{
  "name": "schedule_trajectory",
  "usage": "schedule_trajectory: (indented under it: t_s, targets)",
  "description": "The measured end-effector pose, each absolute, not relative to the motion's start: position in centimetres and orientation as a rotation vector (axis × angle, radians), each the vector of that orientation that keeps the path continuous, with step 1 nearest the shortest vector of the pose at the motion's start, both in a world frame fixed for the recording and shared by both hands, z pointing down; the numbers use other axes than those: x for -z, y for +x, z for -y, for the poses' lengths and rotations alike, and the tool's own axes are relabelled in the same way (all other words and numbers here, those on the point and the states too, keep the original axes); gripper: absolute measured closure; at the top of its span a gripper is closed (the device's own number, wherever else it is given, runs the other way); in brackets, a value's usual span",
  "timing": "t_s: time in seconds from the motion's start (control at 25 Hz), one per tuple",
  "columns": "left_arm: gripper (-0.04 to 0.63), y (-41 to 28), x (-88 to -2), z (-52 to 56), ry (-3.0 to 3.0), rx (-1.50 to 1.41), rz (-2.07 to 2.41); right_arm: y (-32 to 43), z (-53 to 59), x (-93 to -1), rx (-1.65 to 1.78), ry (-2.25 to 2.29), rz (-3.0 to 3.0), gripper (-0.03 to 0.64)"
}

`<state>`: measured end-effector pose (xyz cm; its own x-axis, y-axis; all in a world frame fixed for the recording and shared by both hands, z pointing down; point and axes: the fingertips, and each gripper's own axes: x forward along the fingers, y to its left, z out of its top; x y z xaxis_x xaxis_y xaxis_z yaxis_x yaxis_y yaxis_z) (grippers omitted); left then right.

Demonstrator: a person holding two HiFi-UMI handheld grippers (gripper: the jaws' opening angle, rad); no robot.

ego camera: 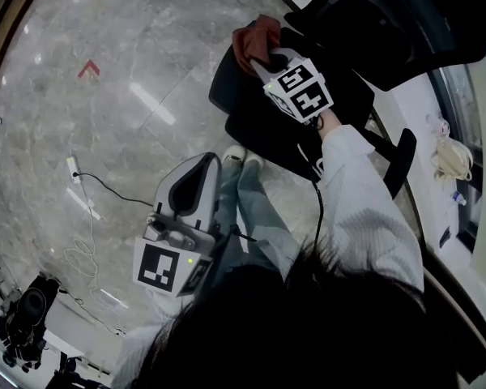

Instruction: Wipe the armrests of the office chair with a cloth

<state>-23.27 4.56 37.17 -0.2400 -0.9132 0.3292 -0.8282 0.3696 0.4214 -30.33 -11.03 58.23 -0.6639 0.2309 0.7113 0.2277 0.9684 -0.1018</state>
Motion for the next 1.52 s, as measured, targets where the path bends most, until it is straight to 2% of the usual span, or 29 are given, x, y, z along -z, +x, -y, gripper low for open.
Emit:
schedule_trajectory:
  t_s: [0.2,0.36,0.8,1.12,1.32,1.52]
  targets:
    - [0.594,-24.1,-37.2,-5.7,1.47,0.219,2.135,-33.7,18.6,-59.6,-0.073,-0.102,2.263,0.594]
    - [0.594,-24.1,-37.1,-6.2,1.462,0.226,2.137,-34.2,19.6,-59.6,-0.151,-0.028,2.252,0.594]
    - [0.594,-23.7,-35.7,-6.2,1.534,0.238,2.124,-27.5,0.0,-56.4,-0.098,-0.523,2.254,0.594]
    - [0.594,-22.1,-34.3,-5.6,1.594,0.251,2.087,-26.1,-1.7,-55.3,-0.215,-0.458,2.363,0.594]
    - [0.594,-20.8,-30.5,-4.6,1.766,0.187,2.083,-23.1,1.9,-45.6,-0.477,-0.27,2.634,0.594]
    - [0.594,-17.7,-25.0,-0.2,1.955,0.211,2.057,-14.4,5.9,-32.9,-0.49,-0.027,2.907,0.594]
